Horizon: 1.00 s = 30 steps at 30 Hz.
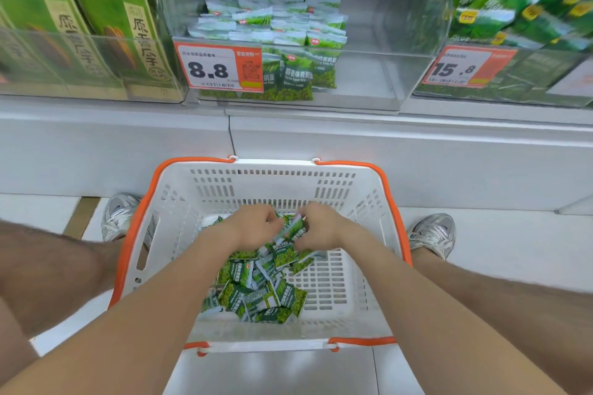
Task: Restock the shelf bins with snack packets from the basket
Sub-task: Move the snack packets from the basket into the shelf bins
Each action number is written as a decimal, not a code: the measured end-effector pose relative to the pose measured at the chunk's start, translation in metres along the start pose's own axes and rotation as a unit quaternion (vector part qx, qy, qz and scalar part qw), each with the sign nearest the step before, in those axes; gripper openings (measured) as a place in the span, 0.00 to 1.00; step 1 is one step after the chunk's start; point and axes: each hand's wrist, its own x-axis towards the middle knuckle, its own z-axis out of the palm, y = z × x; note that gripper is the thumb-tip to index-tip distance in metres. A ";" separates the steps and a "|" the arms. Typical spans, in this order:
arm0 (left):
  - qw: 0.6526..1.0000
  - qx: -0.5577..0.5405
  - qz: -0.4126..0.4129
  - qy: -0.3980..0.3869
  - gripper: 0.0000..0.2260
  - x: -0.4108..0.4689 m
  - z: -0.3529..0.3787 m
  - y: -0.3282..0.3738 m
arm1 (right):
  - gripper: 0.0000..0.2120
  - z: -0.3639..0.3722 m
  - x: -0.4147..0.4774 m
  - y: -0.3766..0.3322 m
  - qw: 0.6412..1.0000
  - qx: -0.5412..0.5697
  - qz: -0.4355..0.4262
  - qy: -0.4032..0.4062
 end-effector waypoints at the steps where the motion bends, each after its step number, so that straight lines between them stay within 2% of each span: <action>1: 0.996 -0.090 -0.008 0.012 0.15 -0.001 -0.004 0.001 | 0.15 -0.009 -0.002 -0.009 0.998 0.039 -0.026 0.040; 3: 0.961 -0.272 0.007 0.052 0.13 -0.005 -0.017 0.006 | 0.18 -0.023 -0.004 -0.023 0.987 0.111 -0.081 0.090; 5: 0.920 -0.374 0.026 0.112 0.12 -0.011 -0.031 0.012 | 0.19 -0.032 -0.006 -0.032 0.969 0.174 -0.128 0.120; 7: 0.893 -0.422 0.044 0.147 0.14 -0.015 -0.042 0.015 | 0.20 -0.040 -0.010 -0.039 0.951 0.223 -0.152 0.149; 10: 0.875 -0.448 0.055 0.175 0.13 -0.019 -0.052 0.022 | 0.24 -0.047 -0.017 -0.049 0.940 0.250 -0.150 0.176; 13: 0.864 -0.451 0.063 0.213 0.12 -0.022 -0.064 0.033 | 0.21 -0.058 -0.027 -0.060 0.939 0.257 -0.147 0.176; 16: 0.872 -0.382 0.111 0.284 0.12 -0.025 -0.081 0.050 | 0.17 -0.081 -0.042 -0.072 0.956 0.155 -0.153 0.197; 18: 0.869 -0.283 0.153 0.375 0.16 -0.030 -0.092 0.065 | 0.14 -0.106 -0.059 -0.084 0.960 0.059 -0.176 0.208; 20: 0.837 -0.181 0.185 0.482 0.16 -0.039 -0.104 0.083 | 0.12 -0.135 -0.083 -0.103 0.952 -0.022 -0.192 0.236; 23: 0.759 -0.093 0.231 0.601 0.10 -0.054 -0.122 0.104 | 0.09 -0.170 -0.115 -0.125 0.933 0.010 -0.210 0.292; 26: 0.702 -0.029 0.262 0.661 0.06 -0.059 -0.142 0.115 | 0.11 -0.192 -0.121 -0.132 0.881 0.068 -0.236 0.404; 28: 0.695 -0.006 0.281 0.662 0.04 -0.058 -0.159 0.117 | 0.11 -0.203 -0.116 -0.129 0.850 0.092 -0.240 0.460; 30: 0.710 0.016 0.281 0.646 0.06 -0.058 -0.178 0.118 | 0.11 -0.212 -0.109 -0.122 0.830 0.086 -0.228 0.503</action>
